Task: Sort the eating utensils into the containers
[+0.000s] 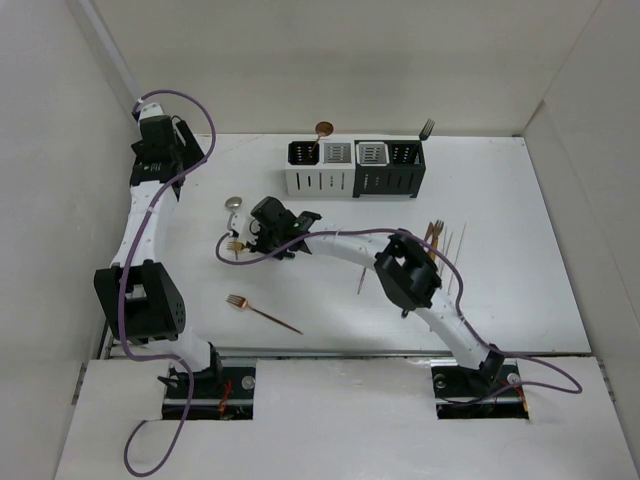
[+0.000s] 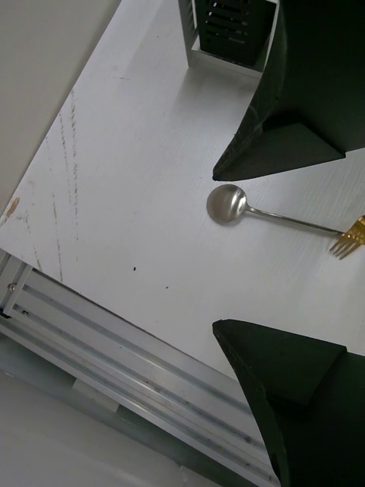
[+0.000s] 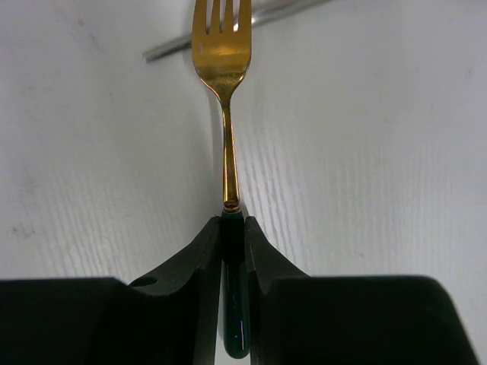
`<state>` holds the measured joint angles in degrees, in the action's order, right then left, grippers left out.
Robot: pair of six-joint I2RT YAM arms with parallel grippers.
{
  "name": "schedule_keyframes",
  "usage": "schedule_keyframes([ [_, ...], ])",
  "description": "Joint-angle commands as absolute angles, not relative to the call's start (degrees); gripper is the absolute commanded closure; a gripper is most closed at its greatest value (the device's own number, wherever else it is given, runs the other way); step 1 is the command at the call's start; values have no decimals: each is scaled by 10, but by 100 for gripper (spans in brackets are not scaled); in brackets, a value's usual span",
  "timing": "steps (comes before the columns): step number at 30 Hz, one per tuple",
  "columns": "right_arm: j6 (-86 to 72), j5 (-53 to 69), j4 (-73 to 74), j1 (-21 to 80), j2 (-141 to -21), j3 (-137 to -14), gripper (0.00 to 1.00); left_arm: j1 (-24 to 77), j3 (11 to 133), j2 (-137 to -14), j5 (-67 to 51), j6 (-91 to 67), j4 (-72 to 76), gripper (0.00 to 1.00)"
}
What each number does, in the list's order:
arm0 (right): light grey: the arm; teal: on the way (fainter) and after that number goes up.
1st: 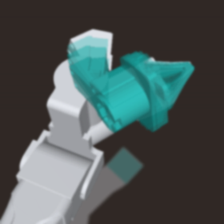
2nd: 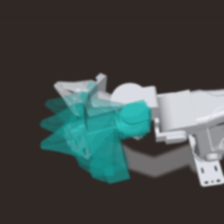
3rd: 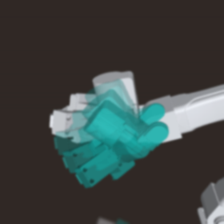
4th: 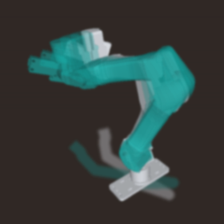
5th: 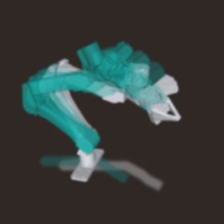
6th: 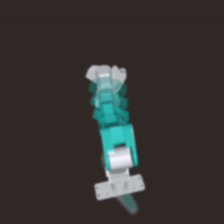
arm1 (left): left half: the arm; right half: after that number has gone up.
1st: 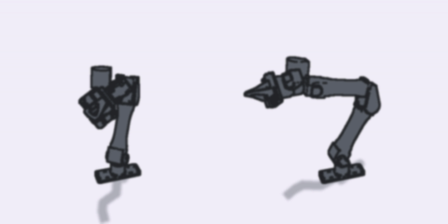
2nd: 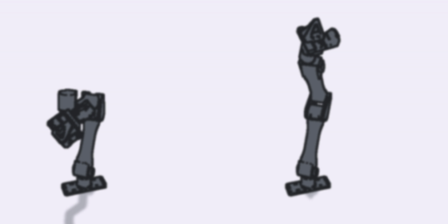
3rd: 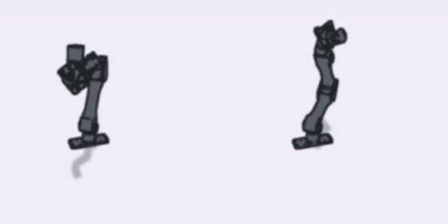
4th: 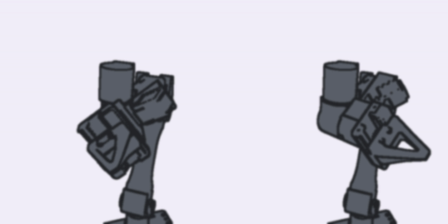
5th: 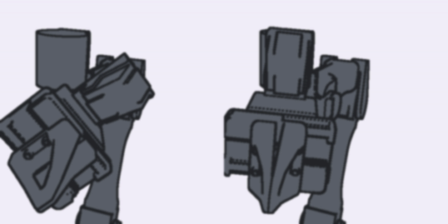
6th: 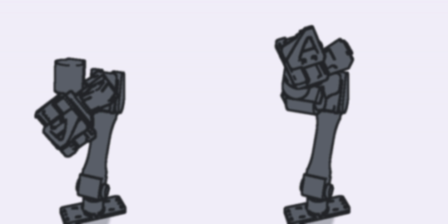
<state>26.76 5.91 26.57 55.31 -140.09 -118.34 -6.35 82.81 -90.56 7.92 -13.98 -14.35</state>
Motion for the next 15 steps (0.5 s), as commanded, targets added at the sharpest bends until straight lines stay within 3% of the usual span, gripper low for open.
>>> schedule_keyframes([
  [1,271,24,278,552,-1338,-1173,100,-64,818,-875,74,-134,-121,30],
  [6,236,42,227,538,-1239,-1154,100,-64,807,-870,74,-122,-121,30],
  [11,53,115,53,409,-1104,-1052,100,-64,783,-865,69,-99,-127,31],
  [15,-117,62,-107,294,-999,-951,100,-64,760,-865,49,-76,-133,32],
])
